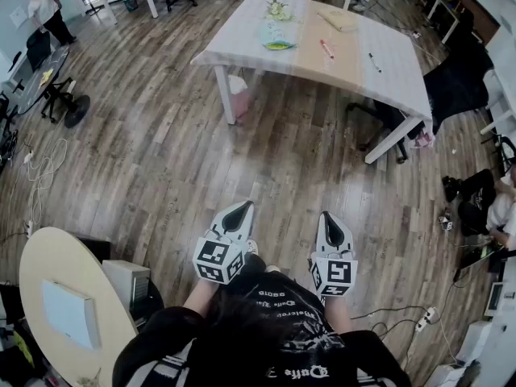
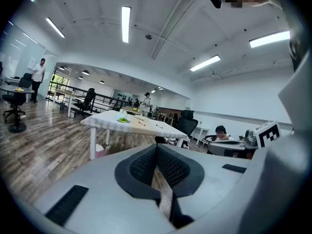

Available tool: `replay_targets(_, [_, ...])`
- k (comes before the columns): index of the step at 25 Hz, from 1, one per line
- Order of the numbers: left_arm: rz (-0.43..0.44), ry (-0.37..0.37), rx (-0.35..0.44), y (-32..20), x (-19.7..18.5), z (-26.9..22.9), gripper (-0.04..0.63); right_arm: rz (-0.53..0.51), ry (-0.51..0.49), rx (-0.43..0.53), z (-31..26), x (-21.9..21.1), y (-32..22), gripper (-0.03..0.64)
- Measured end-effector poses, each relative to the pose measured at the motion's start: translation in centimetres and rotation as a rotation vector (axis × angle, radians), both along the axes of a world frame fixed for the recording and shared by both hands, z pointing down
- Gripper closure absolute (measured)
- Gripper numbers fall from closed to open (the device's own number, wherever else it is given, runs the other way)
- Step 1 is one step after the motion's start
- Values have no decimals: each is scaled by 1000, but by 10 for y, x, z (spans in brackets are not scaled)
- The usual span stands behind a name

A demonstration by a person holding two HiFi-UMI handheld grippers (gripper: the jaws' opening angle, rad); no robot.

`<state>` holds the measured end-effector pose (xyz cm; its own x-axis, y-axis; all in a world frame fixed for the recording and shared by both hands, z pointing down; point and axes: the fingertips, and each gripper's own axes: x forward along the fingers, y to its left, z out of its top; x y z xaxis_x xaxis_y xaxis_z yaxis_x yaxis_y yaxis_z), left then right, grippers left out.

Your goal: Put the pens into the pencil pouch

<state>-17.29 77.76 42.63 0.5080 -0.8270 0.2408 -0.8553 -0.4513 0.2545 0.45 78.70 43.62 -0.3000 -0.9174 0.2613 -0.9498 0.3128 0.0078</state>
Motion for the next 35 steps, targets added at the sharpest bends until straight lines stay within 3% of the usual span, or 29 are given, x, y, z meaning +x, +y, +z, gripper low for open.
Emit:
replay_targets(17, [49, 63, 41, -83, -44, -5, 575, 40, 0, -13, 8, -37, -70, 607])
replay_targets(22, [56, 146, 31, -113, -55, -10, 575, 71, -13, -2, 2, -44, -95, 607])
replay_targets(28, [48, 150, 12, -141, -49, 0, 575, 77, -41, -13, 11, -36, -122, 607])
replay_targets(35, [-9, 101, 15, -203, -31, 12, 575, 46, -52, -13, 25, -15, -189, 607])
